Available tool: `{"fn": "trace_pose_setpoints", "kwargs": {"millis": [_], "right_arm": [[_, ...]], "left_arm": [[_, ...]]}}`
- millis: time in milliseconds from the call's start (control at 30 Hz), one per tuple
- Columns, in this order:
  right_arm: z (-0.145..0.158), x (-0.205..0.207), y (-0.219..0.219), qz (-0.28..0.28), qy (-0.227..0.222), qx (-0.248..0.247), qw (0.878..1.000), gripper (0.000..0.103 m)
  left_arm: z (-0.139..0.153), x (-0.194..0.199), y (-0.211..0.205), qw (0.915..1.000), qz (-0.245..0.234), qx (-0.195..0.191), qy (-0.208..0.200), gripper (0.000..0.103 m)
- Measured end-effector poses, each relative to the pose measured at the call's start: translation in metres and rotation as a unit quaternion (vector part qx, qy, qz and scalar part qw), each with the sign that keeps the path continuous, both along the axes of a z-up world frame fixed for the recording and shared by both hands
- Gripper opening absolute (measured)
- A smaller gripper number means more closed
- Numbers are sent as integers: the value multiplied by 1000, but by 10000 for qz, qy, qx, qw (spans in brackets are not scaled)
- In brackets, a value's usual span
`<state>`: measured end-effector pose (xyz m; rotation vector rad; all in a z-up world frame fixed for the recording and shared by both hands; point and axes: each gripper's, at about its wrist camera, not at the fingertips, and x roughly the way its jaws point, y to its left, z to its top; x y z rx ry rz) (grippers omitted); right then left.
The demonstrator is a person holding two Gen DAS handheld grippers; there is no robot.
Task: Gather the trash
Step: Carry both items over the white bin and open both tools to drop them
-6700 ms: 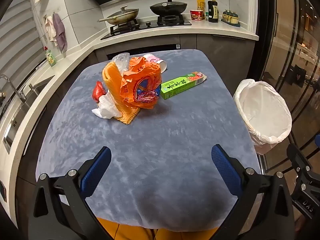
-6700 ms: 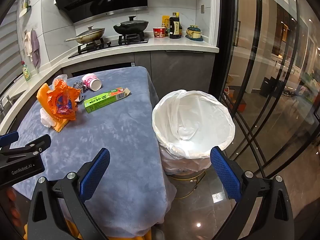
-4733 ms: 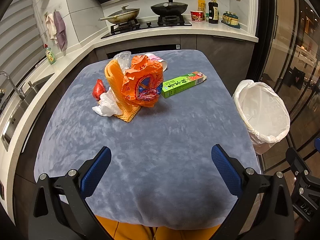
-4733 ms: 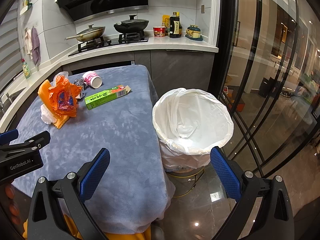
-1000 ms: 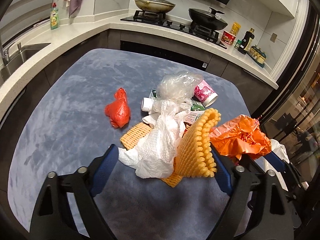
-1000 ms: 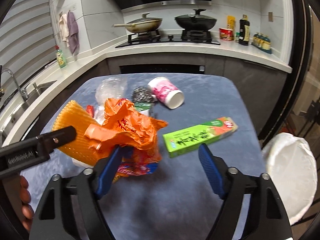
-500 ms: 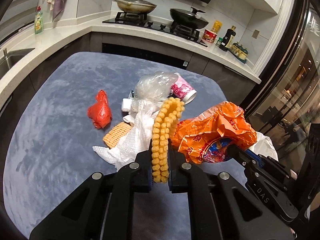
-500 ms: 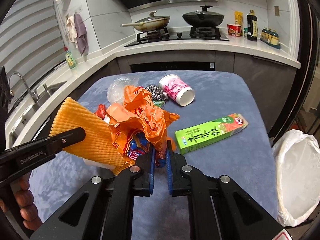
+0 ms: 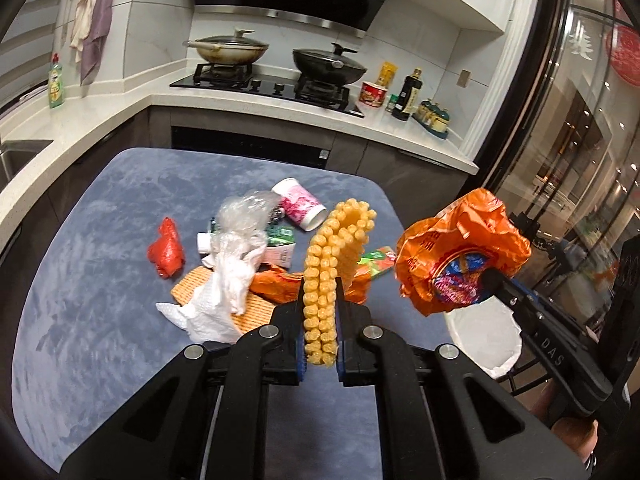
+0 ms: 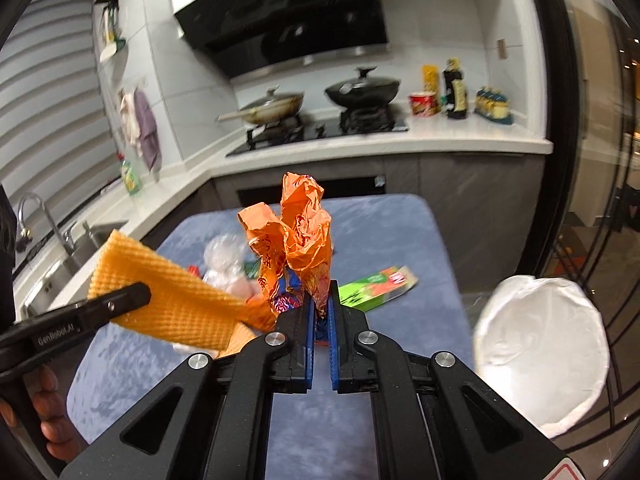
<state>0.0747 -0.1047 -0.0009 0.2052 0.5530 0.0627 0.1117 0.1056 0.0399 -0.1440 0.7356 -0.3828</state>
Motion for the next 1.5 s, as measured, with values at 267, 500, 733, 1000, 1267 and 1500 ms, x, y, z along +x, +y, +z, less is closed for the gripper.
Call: {"fn": "trace_pose_setpoints", "kwargs": {"millis": [267, 500, 733, 1000, 1267, 1500], "right_arm": [[16, -33, -55, -719, -291, 31, 9970, 6], [6, -54, -117, -1510, -241, 59, 9882, 6], [-24, -62, -177, -2193, 130, 134, 9755, 6], [-70, -62, -212, -2411, 569, 283, 9684, 6], [-87, -50, -227, -2466, 656, 459, 9658, 12], [-82, -50, -235, -2580, 543, 517, 9632, 36]], "left_arm": [[14, -22, -47, 9981, -574, 44, -221, 10], [19, -34, -102, 9929, -1133, 116, -341, 10], [9, -36, -161, 9853, -1697, 106, -194, 10], [-14, -32, -234, 9746, -2231, 175, -83, 10], [-36, -14, -281, 9688, -2455, 325, 122, 10], [-39, -8, -304, 9677, -2486, 407, 72, 10]]}}
